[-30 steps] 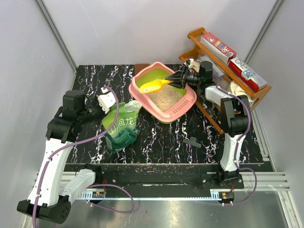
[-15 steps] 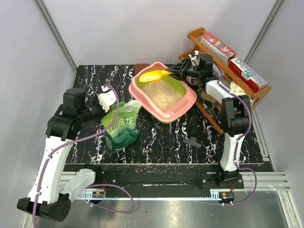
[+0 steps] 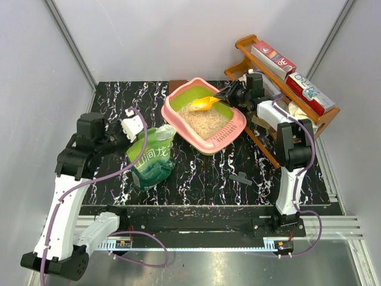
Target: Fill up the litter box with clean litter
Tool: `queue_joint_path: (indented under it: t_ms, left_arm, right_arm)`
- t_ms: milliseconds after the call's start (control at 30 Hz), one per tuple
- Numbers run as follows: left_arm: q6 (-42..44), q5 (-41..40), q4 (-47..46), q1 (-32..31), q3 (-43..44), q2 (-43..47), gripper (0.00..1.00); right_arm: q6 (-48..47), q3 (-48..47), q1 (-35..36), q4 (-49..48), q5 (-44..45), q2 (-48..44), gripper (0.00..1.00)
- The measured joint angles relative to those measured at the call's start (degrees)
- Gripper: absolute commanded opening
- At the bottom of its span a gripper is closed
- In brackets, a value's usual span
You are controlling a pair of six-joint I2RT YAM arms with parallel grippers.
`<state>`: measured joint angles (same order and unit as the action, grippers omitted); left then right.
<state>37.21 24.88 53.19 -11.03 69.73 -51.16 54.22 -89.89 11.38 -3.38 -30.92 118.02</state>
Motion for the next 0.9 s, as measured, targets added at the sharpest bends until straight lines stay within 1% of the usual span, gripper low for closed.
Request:
queue_joint_path:
  t_ms: [133, 267, 467, 533, 567, 600, 700, 800, 900]
  left_arm:
    - [-0.5, 0.33, -0.2, 0.0, -1.2, 2.05, 0.0]
    - [-1.09, 0.9, -0.9, 0.0, -2.51, 3.96, 0.0]
    - [-1.95, 1.97, -2.75, 0.0, -5.07, 6.6, 0.0]
    - [-2.21, 2.34, -3.21, 0.0, -5.73, 7.3, 0.15]
    - [-2.29, 2.47, -3.26, 0.0, -5.84, 7.48, 0.2]
    - [-2.47, 2.73, -3.41, 0.0, -5.95, 7.61, 0.3]
    - [-2.82, 3.48, -3.56, 0.0, -6.03, 7.48, 0.42]
    - [-2.91, 4.11, -3.58, 0.0, -5.97, 6.51, 0.44]
    - [-3.02, 4.79, -3.63, 0.0, -5.42, 3.8, 0.44]
  right_arm:
    - [-8.96, 0.0, 1.4, 5.4, 5.6, -0.76, 0.0]
    - [-19.47, -0.5, 4.68, 10.01, 10.78, -3.02, 0.0]
    - [-36.98, -1.07, 10.6, 13.14, 17.2, -8.15, 0.0]
    - [-43.17, -1.07, 12.33, 13.46, 18.49, -10.34, 0.0]
    - [-45.27, -1.09, 12.76, 13.77, 19.08, -11.17, 0.0]
    - [-47.89, -1.09, 13.14, 14.23, 19.74, -12.22, 0.0]
    - [-53.59, -1.18, 13.29, 16.04, 21.44, -14.86, 0.0]
    - [-59.14, -1.16, 13.09, 18.71, 21.75, -17.77, 0.0]
    - [-63.89, -1.18, 12.81, 21.88, 18.08, -21.14, 0.0]
